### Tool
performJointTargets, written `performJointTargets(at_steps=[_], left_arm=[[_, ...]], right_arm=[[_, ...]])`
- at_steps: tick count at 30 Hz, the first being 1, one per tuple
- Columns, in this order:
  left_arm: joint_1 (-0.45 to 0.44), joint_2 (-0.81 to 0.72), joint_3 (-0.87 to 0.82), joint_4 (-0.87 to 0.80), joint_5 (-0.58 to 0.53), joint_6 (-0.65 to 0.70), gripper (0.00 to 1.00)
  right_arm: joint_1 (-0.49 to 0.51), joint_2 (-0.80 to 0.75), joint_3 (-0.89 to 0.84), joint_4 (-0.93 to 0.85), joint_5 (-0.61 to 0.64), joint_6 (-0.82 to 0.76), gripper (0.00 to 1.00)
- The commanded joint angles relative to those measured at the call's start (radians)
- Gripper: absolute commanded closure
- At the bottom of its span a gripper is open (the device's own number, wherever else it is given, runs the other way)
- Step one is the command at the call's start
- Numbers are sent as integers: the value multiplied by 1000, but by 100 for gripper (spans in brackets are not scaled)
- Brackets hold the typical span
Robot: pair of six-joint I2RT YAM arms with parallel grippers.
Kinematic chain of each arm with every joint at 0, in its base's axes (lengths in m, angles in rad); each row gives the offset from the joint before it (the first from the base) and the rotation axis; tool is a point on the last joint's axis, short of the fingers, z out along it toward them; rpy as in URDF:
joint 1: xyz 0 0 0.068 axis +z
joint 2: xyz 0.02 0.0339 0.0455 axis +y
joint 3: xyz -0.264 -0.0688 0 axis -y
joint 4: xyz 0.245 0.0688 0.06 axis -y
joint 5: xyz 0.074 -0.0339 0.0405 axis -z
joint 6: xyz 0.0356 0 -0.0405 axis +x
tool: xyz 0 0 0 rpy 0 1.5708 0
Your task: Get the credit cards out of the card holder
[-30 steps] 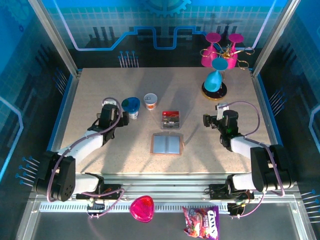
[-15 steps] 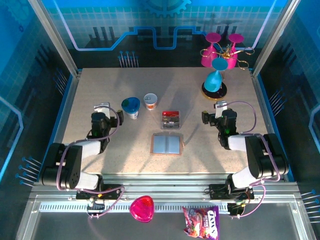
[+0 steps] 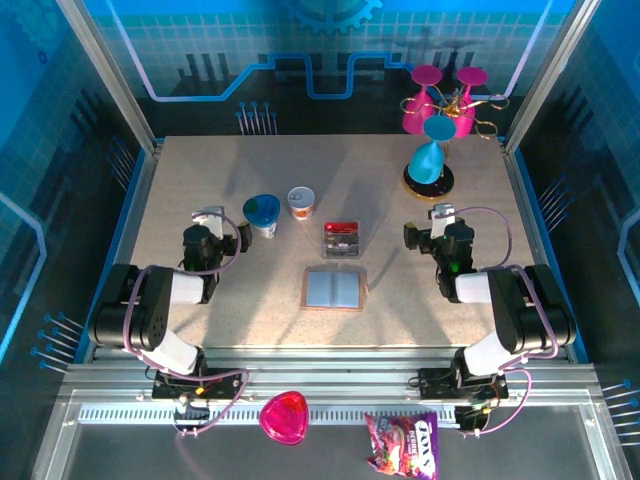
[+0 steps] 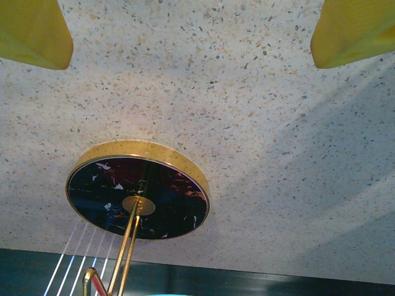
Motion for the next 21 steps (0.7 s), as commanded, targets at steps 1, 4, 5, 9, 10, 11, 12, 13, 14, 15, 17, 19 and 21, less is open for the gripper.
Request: performJointTargets(at_steps=[1,4,5,9,10,11,12,13,14,15,17,19,21], left_arm=[[7,-1,15,22,31,20,1],[7,0,16,22,30,21,1],[7,0,16,22,31,22,1],[7,-1,15,22,30,22,1],[7,-1,15,22,31,20,1],[7,-1,15,21,30,21,1],[7,-1,16,22,30,21,1],[7,0,16,22,30,21,1],[7,0,16,22,30,21,1],[7,0,15,23,30,20,1],[7,-1,15,22,30,21,1],[7,0,15,22,30,21,1],[7,0,15,22,30,23,1]], right_arm=[[-15,8,-5,52,17,-12,0],[-15,8,-5,53,17,-14,0],[-13,8,-3,52,15,-15,0],[-13,8,3,39,-18,-25,0],[-14,8,3,39,-19,-25,0],[-13,8,3,38,-18,-24,0],[-13,8,3,39,-18,-25,0],[-13,8,3,39,-19,-26,0],[-13,9,4,38,-19,-26,0],[-13,8,3,39,-19,-25,0],[-13,8,3,39,-20,-25,0],[-12,8,3,38,-18,-24,0],[-13,8,4,38,-18,-24,0]])
